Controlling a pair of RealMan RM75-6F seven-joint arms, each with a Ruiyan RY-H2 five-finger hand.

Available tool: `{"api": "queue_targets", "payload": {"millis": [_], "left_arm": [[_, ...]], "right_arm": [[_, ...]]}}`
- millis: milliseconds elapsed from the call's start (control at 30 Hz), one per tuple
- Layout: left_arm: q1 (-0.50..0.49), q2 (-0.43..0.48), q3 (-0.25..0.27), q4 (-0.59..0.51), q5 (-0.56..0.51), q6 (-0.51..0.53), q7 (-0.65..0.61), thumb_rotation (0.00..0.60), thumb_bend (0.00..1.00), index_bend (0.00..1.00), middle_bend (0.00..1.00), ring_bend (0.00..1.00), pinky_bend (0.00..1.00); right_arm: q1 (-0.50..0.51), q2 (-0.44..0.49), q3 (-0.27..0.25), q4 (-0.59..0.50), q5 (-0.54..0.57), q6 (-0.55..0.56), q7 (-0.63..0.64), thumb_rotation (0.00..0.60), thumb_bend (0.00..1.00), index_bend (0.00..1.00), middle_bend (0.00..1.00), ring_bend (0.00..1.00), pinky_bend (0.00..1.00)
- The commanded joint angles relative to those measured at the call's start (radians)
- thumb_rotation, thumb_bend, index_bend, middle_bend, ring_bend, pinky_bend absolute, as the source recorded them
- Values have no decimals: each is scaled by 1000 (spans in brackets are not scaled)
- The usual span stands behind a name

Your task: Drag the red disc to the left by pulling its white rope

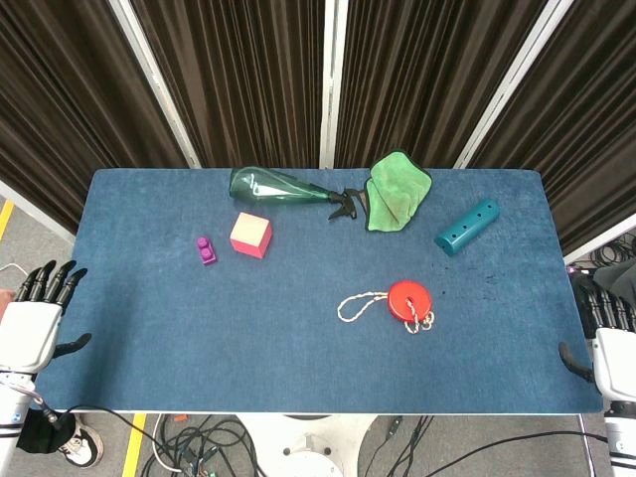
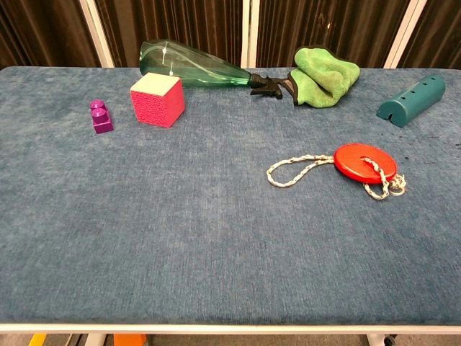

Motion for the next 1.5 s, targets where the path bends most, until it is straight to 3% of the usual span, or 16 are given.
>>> {"api": "queue_targets", "payload": {"millis": [33, 267, 467, 733, 933, 1167, 1500], "left_arm": [[-5, 0, 4, -5, 8, -7, 3, 600, 0, 111, 67, 0, 102], [-66, -14, 10, -24, 70, -75, -10, 600, 0, 111, 67, 0, 102], [-213, -66, -3, -31, 154, -236, -28, 600, 0, 111, 67, 0, 102], [-460, -243, -60, 44, 161, -503, -77, 600, 0, 112, 84, 0, 102], [-602, -402, -82, 145, 143, -633, -132, 600, 0, 111, 86, 0, 102], [-706, -542, -75, 287, 119, -719, -209, 600, 0, 111, 91, 0, 103], [-799, -637, -64, 398, 127, -736, -285, 600, 4, 111, 100, 0, 103]], "right_arm": [[2, -2, -1, 1, 1, -3, 0, 600, 218, 0, 0, 0, 0], [2, -3, 3, 6, 12, -7, 5, 600, 218, 0, 0, 0, 0], [-3, 3, 3, 26, 24, -8, 16, 600, 219, 0, 0, 0, 0], [-10, 9, 14, 63, 65, -22, 60, 600, 221, 0, 0, 0, 0], [-17, 10, 18, 81, 75, -21, 84, 600, 221, 0, 0, 0, 0], [-27, 11, 20, 106, 85, -21, 115, 600, 221, 0, 0, 0, 0], [-28, 3, 24, 129, 88, -27, 136, 600, 222, 0, 0, 0, 0]]}}
